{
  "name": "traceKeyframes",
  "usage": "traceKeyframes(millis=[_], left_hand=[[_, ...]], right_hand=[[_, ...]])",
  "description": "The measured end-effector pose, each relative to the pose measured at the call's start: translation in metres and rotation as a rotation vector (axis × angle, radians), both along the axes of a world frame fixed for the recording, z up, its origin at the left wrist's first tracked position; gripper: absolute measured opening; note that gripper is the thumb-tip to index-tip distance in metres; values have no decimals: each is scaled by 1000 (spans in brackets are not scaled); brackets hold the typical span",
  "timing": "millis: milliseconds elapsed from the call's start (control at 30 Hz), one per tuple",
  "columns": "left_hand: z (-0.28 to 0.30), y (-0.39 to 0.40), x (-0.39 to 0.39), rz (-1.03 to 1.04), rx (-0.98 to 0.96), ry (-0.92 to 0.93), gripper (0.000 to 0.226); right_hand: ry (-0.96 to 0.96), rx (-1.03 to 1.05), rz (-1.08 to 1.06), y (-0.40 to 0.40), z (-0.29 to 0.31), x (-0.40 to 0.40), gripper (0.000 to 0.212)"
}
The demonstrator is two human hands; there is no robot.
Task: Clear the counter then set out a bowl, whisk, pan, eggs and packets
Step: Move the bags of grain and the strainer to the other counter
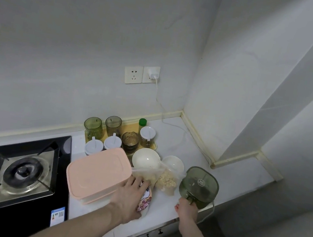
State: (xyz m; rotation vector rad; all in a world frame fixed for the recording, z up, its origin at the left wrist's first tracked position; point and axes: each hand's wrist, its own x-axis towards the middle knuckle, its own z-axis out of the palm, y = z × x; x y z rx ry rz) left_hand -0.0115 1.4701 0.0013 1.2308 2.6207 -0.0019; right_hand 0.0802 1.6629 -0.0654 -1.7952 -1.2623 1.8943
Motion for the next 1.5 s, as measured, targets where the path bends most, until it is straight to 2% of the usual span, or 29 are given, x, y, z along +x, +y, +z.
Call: traceKeyframes(millis=[200,333,500,567,667,800,933,1133,1300,1500], left_hand=[[2,-24,7,-82,4,104,90],[-6,-25,8,-108,-8,55,79],[-15,-23,7,-128,-42,45,74],[-18,-21,7,-109,-37,39,71],[-24,-22,4,-135,-17,39,75],[-28,-27,1,-177,63,55,78],[-18,-26,6,-133,86,32,78],[-26,-28,12,-57,125,21,87],[-13,-65,32,34,367,-97,73],[7,-157,62,321,444,-165,57]], right_hand=[[-56,39,208,14,-18,-11,34],[-121,93,206,17,-54,-23,47],[-92,149,116,-17,-24,-18,57],[-143,201,112,-23,-27,-13,60],[-302,277,217,-26,-34,-4,60],[-151,193,194,-19,-37,-4,44],[-57,101,247,-5,-44,-11,43],[-29,120,162,-30,-39,3,69],[-18,220,285,-75,-11,38,66],[105,256,519,-138,26,57,46]])
